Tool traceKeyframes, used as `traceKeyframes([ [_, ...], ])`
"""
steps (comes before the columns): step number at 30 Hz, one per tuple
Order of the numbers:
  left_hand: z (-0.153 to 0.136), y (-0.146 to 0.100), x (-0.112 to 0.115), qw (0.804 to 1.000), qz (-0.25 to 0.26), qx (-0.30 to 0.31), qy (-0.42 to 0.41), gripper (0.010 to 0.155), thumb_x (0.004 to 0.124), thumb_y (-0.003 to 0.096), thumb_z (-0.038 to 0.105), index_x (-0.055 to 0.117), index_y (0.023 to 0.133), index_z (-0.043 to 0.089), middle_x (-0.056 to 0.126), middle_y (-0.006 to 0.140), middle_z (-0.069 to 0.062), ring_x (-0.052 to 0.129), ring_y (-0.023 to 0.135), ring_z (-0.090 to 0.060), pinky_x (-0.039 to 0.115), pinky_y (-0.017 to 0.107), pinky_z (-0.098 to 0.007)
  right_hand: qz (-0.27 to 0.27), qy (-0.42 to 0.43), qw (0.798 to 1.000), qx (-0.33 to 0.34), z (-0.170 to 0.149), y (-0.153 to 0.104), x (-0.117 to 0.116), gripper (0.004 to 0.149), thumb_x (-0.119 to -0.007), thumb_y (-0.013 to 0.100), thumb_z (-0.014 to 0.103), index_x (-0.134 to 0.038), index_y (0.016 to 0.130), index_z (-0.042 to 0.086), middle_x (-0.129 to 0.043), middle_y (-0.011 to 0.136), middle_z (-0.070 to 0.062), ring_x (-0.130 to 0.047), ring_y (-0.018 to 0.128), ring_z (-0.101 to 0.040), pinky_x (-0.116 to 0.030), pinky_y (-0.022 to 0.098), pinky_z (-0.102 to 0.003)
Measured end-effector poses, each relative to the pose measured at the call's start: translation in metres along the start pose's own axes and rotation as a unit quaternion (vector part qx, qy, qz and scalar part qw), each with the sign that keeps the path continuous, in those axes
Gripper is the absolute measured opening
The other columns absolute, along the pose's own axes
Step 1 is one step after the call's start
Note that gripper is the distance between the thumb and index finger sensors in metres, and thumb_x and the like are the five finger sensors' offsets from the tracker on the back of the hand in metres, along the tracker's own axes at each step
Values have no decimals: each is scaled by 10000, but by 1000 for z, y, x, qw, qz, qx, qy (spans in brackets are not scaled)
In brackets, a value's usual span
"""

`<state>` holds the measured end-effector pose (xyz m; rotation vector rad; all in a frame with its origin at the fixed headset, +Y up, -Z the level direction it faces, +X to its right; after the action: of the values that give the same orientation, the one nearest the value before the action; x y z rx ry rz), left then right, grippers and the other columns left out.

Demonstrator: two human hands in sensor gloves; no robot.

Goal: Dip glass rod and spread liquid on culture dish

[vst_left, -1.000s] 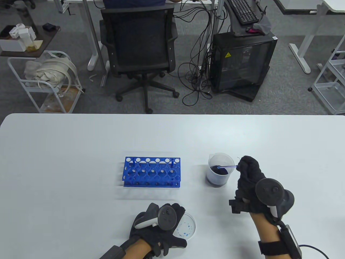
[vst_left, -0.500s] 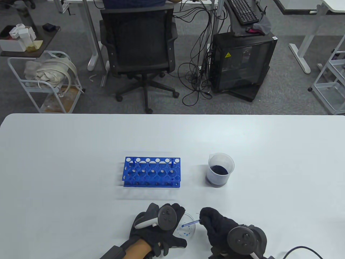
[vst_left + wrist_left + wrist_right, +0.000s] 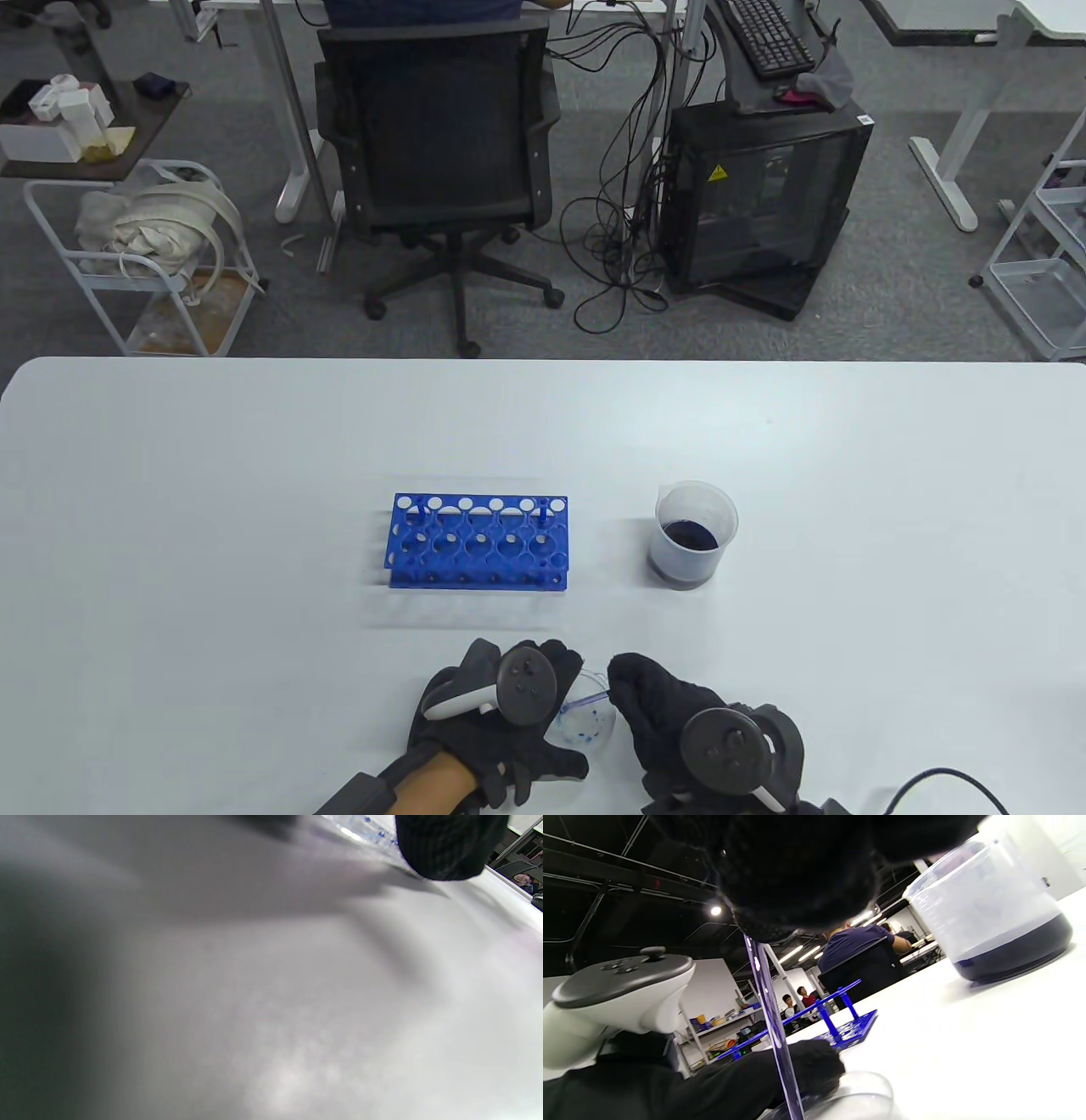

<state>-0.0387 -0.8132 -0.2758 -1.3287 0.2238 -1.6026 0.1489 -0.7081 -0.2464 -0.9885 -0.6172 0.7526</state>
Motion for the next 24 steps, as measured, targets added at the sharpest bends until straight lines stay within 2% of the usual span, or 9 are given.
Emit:
traceKeyframes([
  [5, 0, 0, 0, 1000, 0, 0, 0, 1044, 718, 502, 712, -6, 1129, 297, -126, 1205, -29, -92, 1038, -320, -47, 677, -687, -25, -28, 999, -8, -6, -2, 11, 373, -637, 492, 413, -614, 829, 255, -895, 719, 21, -972, 200, -117, -832, 146, -339],
  [10, 0, 0, 0, 1000, 0, 0, 0, 1046, 718, 501, 713, -8, 1129, 297, -125, 1206, -28, -91, 1039, -320, -47, 677, -688, -27, -37, 999, 6, -5, -8, 19, 365, -637, 482, 419, -641, 806, 251, -911, 679, 23, -968, 178, -112, -828, 127, -333],
  [24, 0, 0, 0, 1000, 0, 0, 0, 1048, 719, 502, 711, -10, 1130, 295, -125, 1206, -30, -90, 1039, -321, -47, 677, -688, 10, -1, 1000, 21, 12, -8, -1, 372, -628, 489, 424, -613, 826, 266, -897, 716, 38, -968, 195, -108, -829, 142, -331],
])
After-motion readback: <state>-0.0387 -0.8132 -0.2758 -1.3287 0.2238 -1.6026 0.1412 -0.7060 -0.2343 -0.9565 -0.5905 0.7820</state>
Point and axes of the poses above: the tracker on the back of each hand, its own z axis roughly to the thumb side, its own y axis roughly from the wrist to the fingertips, x = y × z, the point moved 3 cm from there along y, roughly from the wrist to the fingertips
